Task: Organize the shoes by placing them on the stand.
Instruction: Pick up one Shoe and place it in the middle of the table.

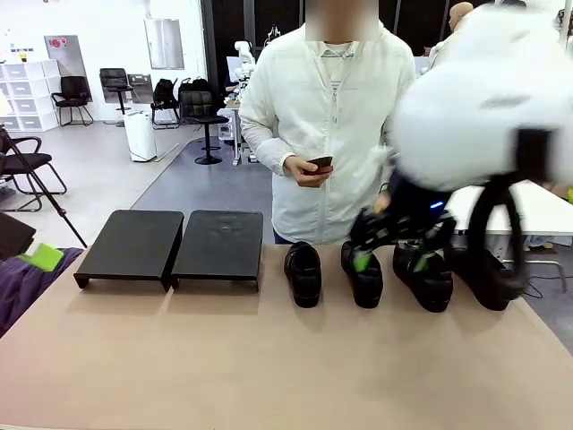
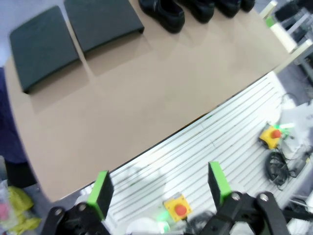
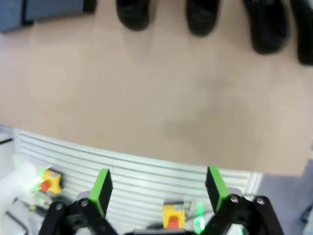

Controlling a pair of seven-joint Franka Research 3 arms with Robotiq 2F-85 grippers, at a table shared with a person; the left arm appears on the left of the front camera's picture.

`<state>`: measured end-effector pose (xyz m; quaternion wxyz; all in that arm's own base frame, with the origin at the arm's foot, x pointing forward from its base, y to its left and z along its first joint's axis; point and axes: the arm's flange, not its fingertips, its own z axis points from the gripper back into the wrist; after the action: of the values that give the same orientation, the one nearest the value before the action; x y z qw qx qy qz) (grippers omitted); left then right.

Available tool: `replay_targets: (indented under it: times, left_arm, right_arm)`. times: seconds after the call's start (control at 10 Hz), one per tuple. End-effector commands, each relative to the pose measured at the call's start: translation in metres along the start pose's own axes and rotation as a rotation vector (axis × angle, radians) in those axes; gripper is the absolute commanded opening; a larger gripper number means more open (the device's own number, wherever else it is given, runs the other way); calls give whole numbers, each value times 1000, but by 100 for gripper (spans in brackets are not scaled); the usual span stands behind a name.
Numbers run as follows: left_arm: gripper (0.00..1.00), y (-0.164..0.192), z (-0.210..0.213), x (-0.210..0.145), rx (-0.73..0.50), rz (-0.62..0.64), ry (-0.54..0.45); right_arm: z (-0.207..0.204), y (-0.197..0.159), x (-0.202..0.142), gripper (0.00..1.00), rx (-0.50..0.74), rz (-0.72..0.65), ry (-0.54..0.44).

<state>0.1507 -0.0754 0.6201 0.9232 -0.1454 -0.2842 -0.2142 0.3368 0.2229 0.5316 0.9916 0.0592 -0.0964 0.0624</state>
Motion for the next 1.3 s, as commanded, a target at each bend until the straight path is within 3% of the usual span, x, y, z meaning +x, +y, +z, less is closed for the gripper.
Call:
replay_targets:
  times: [0.0,0.1,0.2,0.3,0.5,0.6,0.9,1.2]
  left_arm:
    - [100,0,1,1,-20,-11,2]
    - [100,0,1,1,-20,-11,2]
    - [100,0,1,1,-20,-11,2]
    - [100,0,1,1,-20,-11,2]
    - [100,0,1,1,-20,-11,2]
    - [100,0,1,1,-20,-11,2]
    - [100,0,1,1,-20,-11,2]
    - [100,0,1,1,-20,-11,2]
  right_arm:
    - [-37,4,77,100,-63,75,92]
    - [-46,9,89,100,-34,81,130]
    - [-41,10,78,100,-10,105,167]
    - [-64,11,57,100,-34,95,92]
    - [-64,11,57,100,-34,95,92]
    - [-72,7,77,100,-18,108,135]
    - [-96,35,173,100,87,106,125]
    - [-134,50,230,100,58,-55,150]
